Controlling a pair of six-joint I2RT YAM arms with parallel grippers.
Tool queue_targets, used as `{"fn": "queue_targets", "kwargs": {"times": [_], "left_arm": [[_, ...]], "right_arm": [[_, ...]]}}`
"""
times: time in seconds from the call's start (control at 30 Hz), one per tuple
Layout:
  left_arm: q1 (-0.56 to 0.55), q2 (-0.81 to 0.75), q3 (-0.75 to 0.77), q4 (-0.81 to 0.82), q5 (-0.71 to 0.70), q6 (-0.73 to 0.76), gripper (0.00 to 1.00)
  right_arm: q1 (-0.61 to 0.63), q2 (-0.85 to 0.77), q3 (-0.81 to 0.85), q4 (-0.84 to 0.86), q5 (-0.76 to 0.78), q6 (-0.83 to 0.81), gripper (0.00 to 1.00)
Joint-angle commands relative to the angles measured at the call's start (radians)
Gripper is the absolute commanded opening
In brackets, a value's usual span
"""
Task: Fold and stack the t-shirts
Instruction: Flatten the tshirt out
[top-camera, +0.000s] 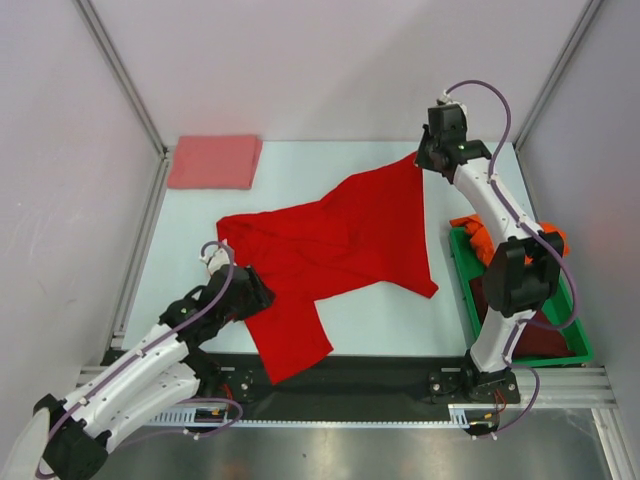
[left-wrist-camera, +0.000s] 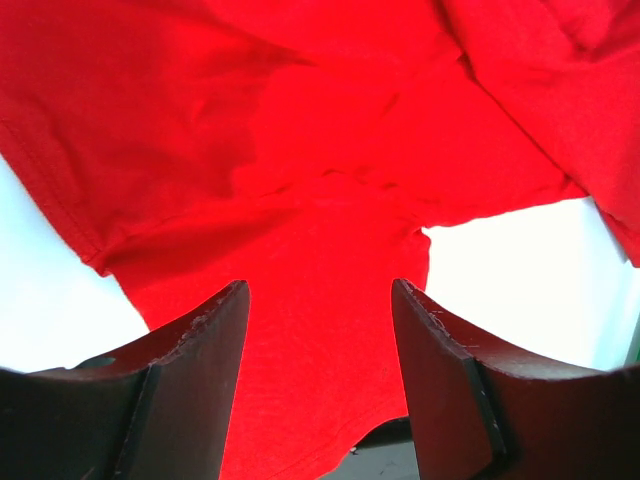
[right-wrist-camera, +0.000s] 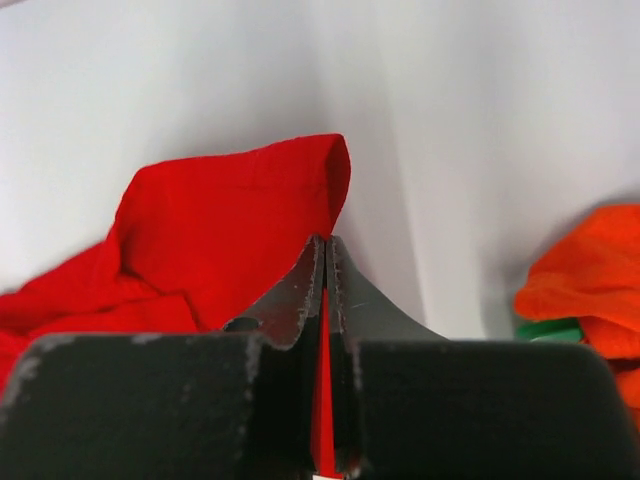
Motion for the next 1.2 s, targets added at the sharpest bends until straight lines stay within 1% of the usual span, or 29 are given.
{"fn": "queue_targets", "kwargs": {"times": [0.0,0.1,0.2,0.23,0.27,0.33,0.37,0.4,0.43,0.47,0.53,0.57,0.6,0.67,0.7,0.77,0.8,0.83,0.87,0.9,0.93,0.97,1.0,1.03,1.07,1.1,1.13,1.17], "left_arm": [[-0.002,-0.027,0.051,-0.017,-0.043,0.016,0.65],[-0.003,-0.021,0.057,-0.013,-0.034,0.026,0.64],[-0.003,-0.006,0.051,0.023,0.018,0.06,0.63],[-0.002,-0.003,0.047,0.033,0.038,0.083,0.63],[-0.003,0.011,0.045,0.041,0.081,0.095,0.64],[-0.005,0.023,0.051,0.004,0.099,0.097,0.63],[-0.012,0.02,0.05,-0.009,0.107,0.099,0.63],[-0.015,0.012,0.046,-0.037,0.109,0.1,0.63],[-0.022,-0.001,0.042,-0.051,0.11,0.097,0.63],[-0.025,-0.033,0.03,-0.062,0.11,0.096,0.63],[-0.051,-0.072,0.01,-0.086,0.103,0.074,0.64],[-0.06,-0.084,0.004,-0.079,0.106,0.07,0.64],[-0.066,-0.101,-0.003,-0.075,0.109,0.059,0.66],[-0.071,-0.097,-0.006,-0.088,0.112,0.036,0.66],[-0.072,-0.084,-0.007,-0.088,0.13,0.033,0.66],[-0.1,-0.069,-0.01,-0.1,0.136,0.005,0.66],[-0.114,-0.061,-0.013,-0.117,0.136,-0.01,0.65],[-0.159,-0.057,-0.018,-0.128,0.121,-0.054,0.63],[-0.192,-0.06,-0.036,-0.14,0.103,-0.088,0.62],[-0.256,-0.076,-0.067,-0.164,0.068,-0.171,0.61],[-0.288,-0.087,-0.067,-0.164,0.057,-0.214,0.6],[-0.323,-0.099,-0.105,-0.158,0.049,-0.252,0.56],[-0.357,-0.104,-0.121,-0.157,0.043,-0.339,0.52],[-0.429,-0.104,-0.13,-0.172,0.011,-0.387,0.51],[-0.466,-0.101,-0.145,-0.18,-0.003,-0.426,0.51],[-0.498,-0.092,-0.144,-0.206,-0.02,-0.499,0.48],[-0.565,-0.078,-0.141,-0.218,-0.038,-0.53,0.48],[-0.6,-0.049,-0.132,-0.233,-0.061,-0.559,0.47]], "right_arm": [[-0.004,-0.059,0.017,0.01,-0.005,-0.088,0.0],[-0.026,-0.058,0.054,0.035,-0.06,-0.105,0.0],[-0.031,0.011,0.169,0.098,-0.092,-0.142,0.0],[-0.034,0.038,0.249,0.118,-0.086,-0.151,0.0],[-0.04,0.105,0.299,0.121,-0.092,-0.153,0.0],[-0.054,0.166,0.367,0.167,-0.098,-0.157,0.0],[-0.054,0.196,0.444,0.173,-0.088,-0.164,0.0],[-0.057,0.253,0.48,0.178,-0.088,-0.17,0.0],[-0.059,0.275,0.511,0.193,-0.106,-0.174,0.0],[-0.06,0.295,0.554,0.199,-0.114,-0.189,0.11],[-0.066,0.362,0.607,0.172,-0.121,-0.193,0.45],[-0.069,0.384,0.638,0.141,-0.115,-0.196,0.67],[-0.071,0.4,0.681,0.071,-0.1,-0.19,0.72],[-0.07,0.381,0.672,0.008,-0.03,-0.177,0.76],[-0.07,0.359,0.619,-0.043,-0.014,-0.171,0.76],[-0.063,0.264,0.53,-0.098,0.016,-0.142,0.75],[-0.062,0.223,0.481,-0.165,0.036,-0.116,0.73],[-0.06,0.13,0.33,-0.176,0.014,-0.073,0.7],[-0.041,0.059,0.233,-0.16,-0.008,-0.067,0.65],[0.002,-0.064,0.024,-0.094,-0.022,-0.078,0.64],[0.003,-0.066,-0.057,-0.074,0.009,-0.078,0.64],[0.06,-0.189,-0.151,-0.056,0.048,-0.076,0.63],[0.079,-0.239,-0.223,-0.019,0.072,-0.066,0.62],[0.096,-0.291,-0.284,-0.006,0.037,-0.058,0.62],[0.105,-0.356,-0.393,0.003,0.006,-0.024,0.62],[0.118,-0.389,-0.432,0.001,-0.05,-0.012,0.62],[0.127,-0.412,-0.473,-0.003,-0.057,0.003,0.62],[0.136,-0.435,-0.538,-0.002,-0.055,0.019,0.62]]}}
